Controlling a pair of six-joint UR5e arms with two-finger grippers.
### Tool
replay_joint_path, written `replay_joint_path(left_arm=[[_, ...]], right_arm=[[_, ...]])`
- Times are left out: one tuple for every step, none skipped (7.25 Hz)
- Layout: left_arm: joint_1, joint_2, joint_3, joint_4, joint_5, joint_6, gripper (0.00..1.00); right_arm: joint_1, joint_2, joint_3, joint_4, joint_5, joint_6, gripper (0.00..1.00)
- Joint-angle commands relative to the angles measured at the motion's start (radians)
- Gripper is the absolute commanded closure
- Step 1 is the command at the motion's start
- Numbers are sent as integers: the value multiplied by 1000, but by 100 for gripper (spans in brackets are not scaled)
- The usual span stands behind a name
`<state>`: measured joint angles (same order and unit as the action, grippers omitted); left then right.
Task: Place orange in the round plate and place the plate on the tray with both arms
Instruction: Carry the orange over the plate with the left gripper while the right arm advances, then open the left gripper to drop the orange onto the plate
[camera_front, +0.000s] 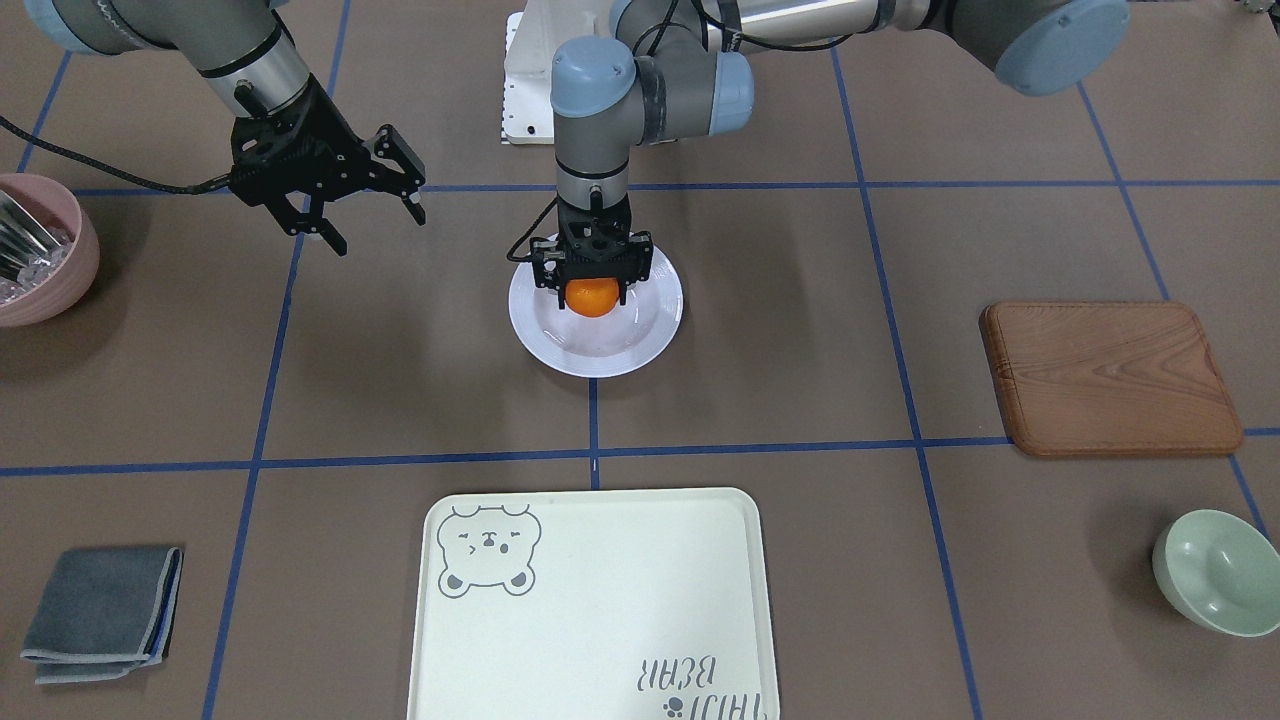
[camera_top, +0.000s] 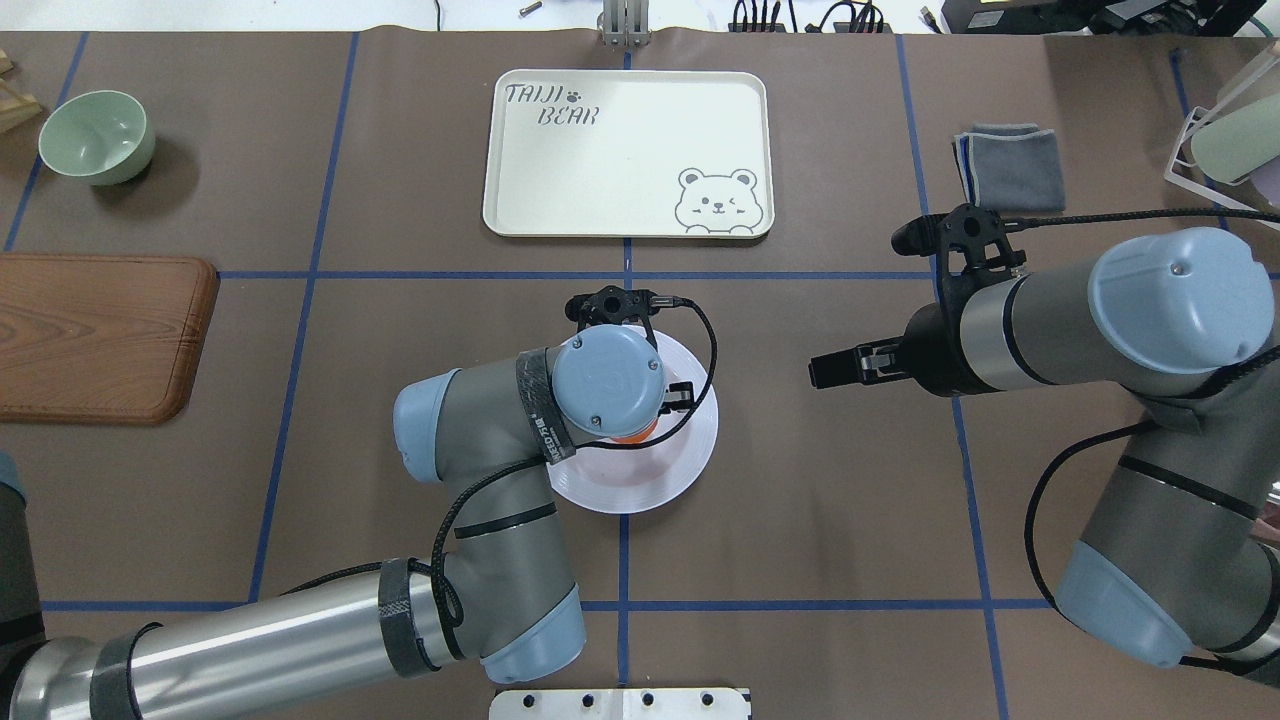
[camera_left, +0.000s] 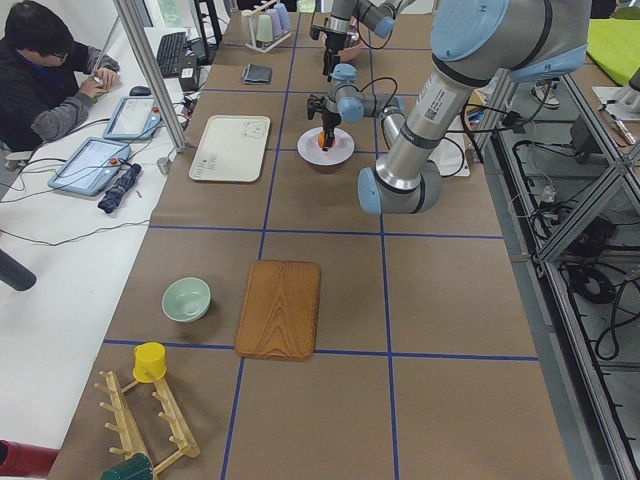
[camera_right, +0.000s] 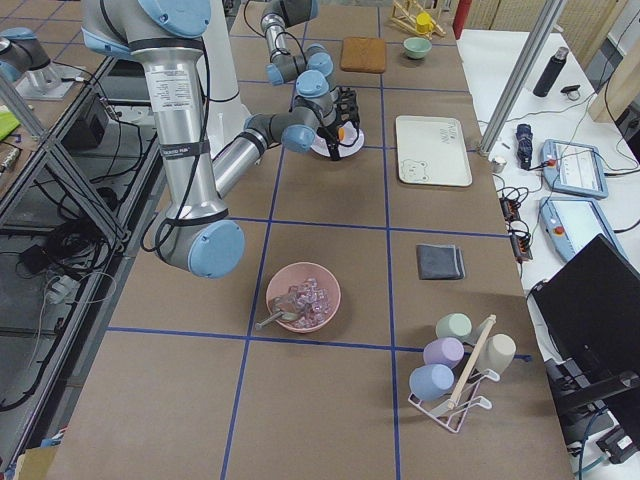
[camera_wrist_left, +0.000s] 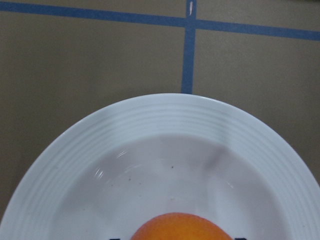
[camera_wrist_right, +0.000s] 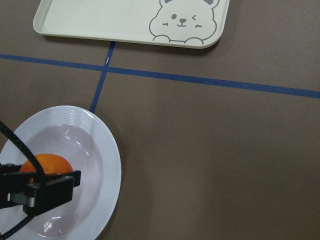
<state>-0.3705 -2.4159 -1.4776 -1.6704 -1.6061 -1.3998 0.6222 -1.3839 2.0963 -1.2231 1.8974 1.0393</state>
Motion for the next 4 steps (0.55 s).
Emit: replay_joint_path(left_arm=[[1, -3, 14, 0, 3, 5, 2], [-1, -3, -2, 1, 0, 7, 2], [-17, -2, -76, 12, -9, 37, 2], [-71, 42, -173, 47, -53, 107, 2]], right_arm=[[1, -3, -2, 0, 2, 34, 1], [1, 0, -2, 0, -1, 177, 1], [2, 0, -2, 0, -1, 217, 1], [4, -1, -1, 2, -3, 244, 1]])
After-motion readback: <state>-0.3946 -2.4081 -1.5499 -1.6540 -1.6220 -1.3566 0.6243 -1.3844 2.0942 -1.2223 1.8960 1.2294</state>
